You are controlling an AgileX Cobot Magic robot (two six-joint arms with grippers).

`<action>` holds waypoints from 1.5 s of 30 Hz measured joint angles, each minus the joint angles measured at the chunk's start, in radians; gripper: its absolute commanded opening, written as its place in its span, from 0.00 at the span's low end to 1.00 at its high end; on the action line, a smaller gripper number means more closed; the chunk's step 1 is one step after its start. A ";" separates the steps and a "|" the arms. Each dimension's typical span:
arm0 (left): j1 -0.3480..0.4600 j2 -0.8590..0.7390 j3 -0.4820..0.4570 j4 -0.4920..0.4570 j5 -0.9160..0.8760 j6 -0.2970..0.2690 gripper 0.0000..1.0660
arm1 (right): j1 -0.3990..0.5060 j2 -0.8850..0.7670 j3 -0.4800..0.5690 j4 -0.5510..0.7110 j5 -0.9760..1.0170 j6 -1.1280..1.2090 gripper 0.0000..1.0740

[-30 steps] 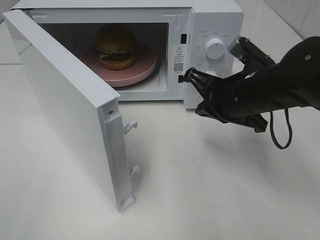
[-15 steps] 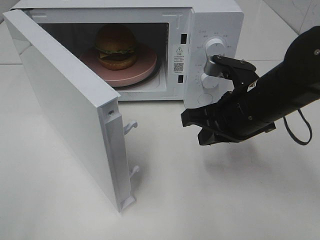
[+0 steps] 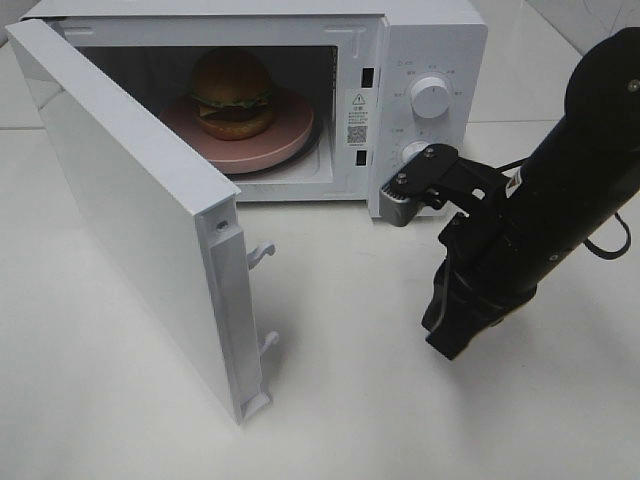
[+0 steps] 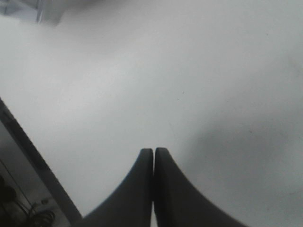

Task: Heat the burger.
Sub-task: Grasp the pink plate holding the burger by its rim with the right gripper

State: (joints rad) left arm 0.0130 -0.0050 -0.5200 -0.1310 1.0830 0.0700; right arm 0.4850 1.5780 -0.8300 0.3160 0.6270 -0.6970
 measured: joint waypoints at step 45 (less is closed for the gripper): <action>0.000 0.000 0.000 0.000 0.000 0.000 0.93 | 0.031 0.000 -0.154 -0.381 -0.135 -0.518 0.87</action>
State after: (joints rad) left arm 0.0130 -0.0050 -0.5200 -0.1310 1.0830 0.0700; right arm 0.5160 1.5780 -0.9840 -0.0650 0.4920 -1.2150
